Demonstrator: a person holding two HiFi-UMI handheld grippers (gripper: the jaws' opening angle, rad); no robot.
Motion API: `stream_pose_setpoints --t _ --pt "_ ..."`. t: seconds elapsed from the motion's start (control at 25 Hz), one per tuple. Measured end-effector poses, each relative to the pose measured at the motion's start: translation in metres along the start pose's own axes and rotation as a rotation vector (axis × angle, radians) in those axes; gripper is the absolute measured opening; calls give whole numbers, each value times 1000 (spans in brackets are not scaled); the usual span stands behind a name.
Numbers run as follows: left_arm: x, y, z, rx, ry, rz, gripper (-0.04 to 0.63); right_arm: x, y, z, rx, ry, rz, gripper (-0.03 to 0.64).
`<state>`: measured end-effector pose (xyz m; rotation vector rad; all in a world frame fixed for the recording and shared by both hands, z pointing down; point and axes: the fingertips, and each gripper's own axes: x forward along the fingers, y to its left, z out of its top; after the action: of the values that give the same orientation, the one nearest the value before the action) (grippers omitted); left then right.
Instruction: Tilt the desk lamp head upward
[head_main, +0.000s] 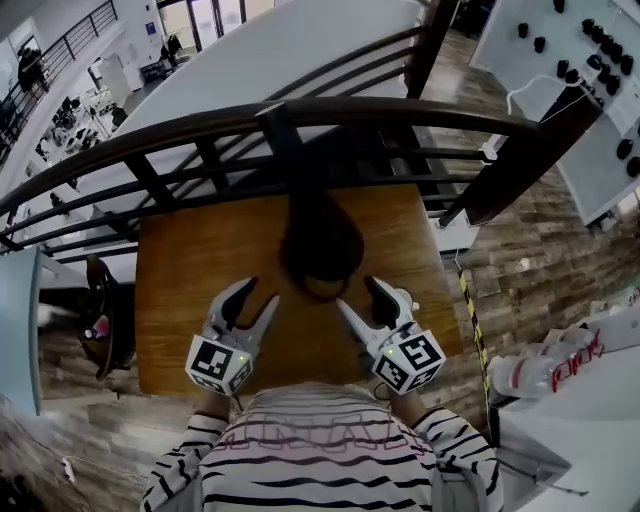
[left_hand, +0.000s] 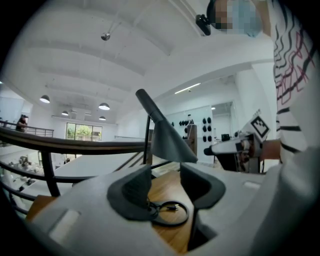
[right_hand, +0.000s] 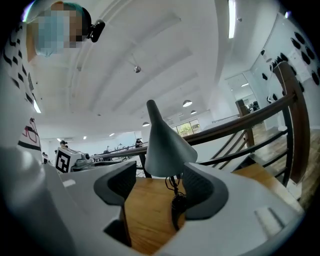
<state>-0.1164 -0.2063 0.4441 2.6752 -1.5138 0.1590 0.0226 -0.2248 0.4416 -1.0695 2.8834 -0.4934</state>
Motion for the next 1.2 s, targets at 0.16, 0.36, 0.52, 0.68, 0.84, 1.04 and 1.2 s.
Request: stream_pose_setpoints --t 0.16,0.36,0.52,0.68,0.84,1.04,1.2 --pt "2 6 -3 6 17 29 176 12 -9 -14 47 35 26 296" --pt "3 20 -11 9 41 61 175 28 -13 -27 111 51 63 308" --pt "13 30 -14 11 52 62 169 37 -14 -28 130 47 88 310" --pt "33 37 -17 28 56 46 164 41 -21 -23 138 30 93 310" --pt "48 49 -22 39 56 40 153 48 -22 -16 130 10 101 308" --pt "70 73 -31 56 56 56 149 50 -24 -14 151 -1 103 304" --pt "101 81 -49 103 125 31 149 51 -27 -14 161 2 105 304"
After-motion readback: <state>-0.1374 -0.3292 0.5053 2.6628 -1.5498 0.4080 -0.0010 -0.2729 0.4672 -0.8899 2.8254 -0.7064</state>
